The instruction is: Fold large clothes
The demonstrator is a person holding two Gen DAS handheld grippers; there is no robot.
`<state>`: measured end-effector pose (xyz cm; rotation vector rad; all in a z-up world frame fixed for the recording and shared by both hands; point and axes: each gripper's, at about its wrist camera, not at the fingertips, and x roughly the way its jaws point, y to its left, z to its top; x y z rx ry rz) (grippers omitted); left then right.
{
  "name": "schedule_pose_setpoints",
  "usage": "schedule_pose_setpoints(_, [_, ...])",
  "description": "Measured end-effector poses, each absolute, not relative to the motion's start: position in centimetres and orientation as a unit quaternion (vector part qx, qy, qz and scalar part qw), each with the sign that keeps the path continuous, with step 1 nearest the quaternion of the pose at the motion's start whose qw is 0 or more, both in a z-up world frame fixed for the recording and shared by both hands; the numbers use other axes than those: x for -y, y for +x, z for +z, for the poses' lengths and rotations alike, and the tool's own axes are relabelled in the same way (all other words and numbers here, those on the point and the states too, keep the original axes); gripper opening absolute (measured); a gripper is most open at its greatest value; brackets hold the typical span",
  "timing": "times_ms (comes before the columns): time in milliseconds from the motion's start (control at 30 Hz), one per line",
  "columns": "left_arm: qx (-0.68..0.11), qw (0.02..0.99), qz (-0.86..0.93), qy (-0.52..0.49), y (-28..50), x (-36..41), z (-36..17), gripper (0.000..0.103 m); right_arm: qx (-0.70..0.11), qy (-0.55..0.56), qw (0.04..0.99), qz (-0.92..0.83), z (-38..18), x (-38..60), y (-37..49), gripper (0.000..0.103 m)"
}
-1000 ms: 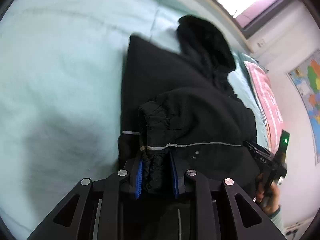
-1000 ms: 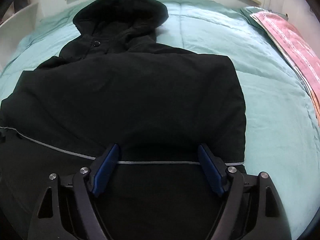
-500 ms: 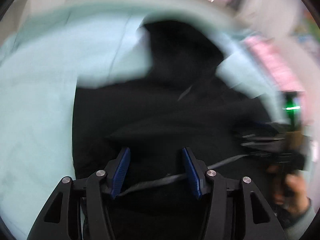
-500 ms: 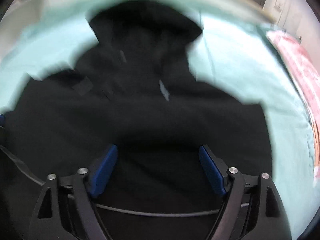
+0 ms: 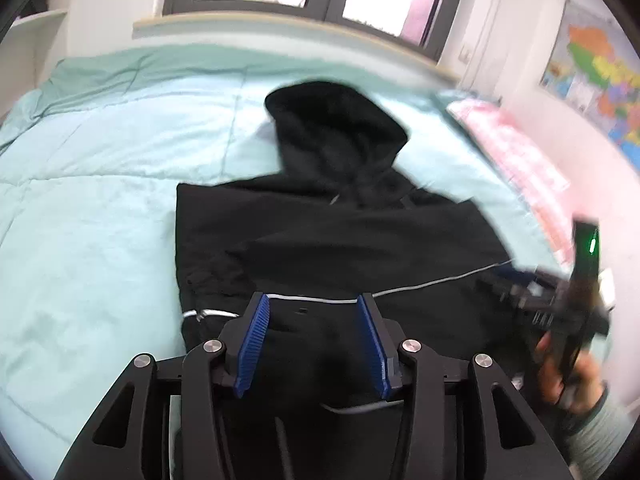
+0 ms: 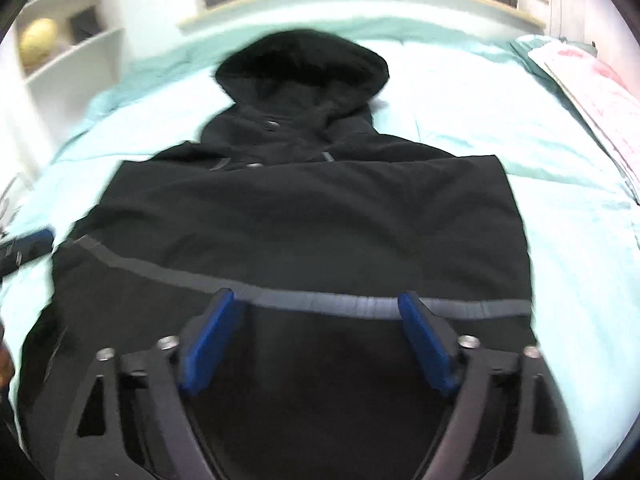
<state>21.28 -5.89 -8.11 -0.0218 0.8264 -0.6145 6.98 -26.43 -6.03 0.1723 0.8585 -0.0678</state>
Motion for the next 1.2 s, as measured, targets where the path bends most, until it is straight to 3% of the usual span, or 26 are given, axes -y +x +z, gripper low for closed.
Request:
schedule_pose_setpoints(133, [-0.409, 0.873, -0.265, 0.012, 21.0, 8.2, -8.9, 0.048, -0.426, 0.073, 0.9, -0.049, -5.5, 25.8, 3.6, 0.081])
schedule_pose_setpoints(233, [-0.453, 0.869, -0.194, 0.047, 22.3, 9.0, -13.2, 0.048, -0.451, 0.08, 0.887, -0.064, -6.9, 27.2, 2.8, 0.081])
schedule_pose_setpoints(333, [-0.5, 0.837, -0.22, -0.037, 24.7, 6.6, -16.9, 0.047, -0.479, 0.078, 0.872, -0.056, -9.6, 28.0, 4.3, 0.081])
schedule_pose_setpoints(567, [-0.473, 0.849, -0.233, -0.015, 24.2, 7.0, -16.3, 0.048, -0.451, 0.043, 0.889, -0.064, -10.3, 26.9, 3.7, 0.085])
schedule_pose_setpoints(767, [-0.486, 0.834, -0.248, -0.078, 24.5, 5.0, -16.0, 0.048, -0.443, 0.068, 0.892, -0.053, -9.8, 27.4, 2.9, 0.085])
schedule_pose_setpoints(933, [-0.512, 0.815, -0.257, -0.086, 24.6, 4.8, -11.4, 0.048, -0.509, 0.079, 0.857, -0.037, -7.3, 27.7, 5.2, 0.085])
schedule_pose_setpoints(1033, [-0.508, 0.822, -0.248, -0.069, 25.2, 5.1, -5.9, 0.049, -0.519, 0.112, 0.847, -0.021, -3.3, 28.8, 5.9, 0.085])
schedule_pose_setpoints(1067, [-0.504, 0.825, -0.245, -0.068, 25.5, 5.3, -4.3, 0.051, -0.517, 0.117, 0.848, -0.019, -2.0, 29.1, 6.0, 0.085])
schedule_pose_setpoints(1167, [-0.487, 0.836, -0.24, -0.08, 26.9, 5.8, 0.0, 0.073, -0.5, 0.124, 0.857, -0.018, 3.2, 30.3, 8.0, 0.085])
schedule_pose_setpoints(1200, [-0.478, 0.84, -0.241, -0.086, 27.6, 6.0, 1.3, 0.074, -0.489, 0.122, 0.864, -0.017, 5.1, 30.8, 8.9, 0.085])
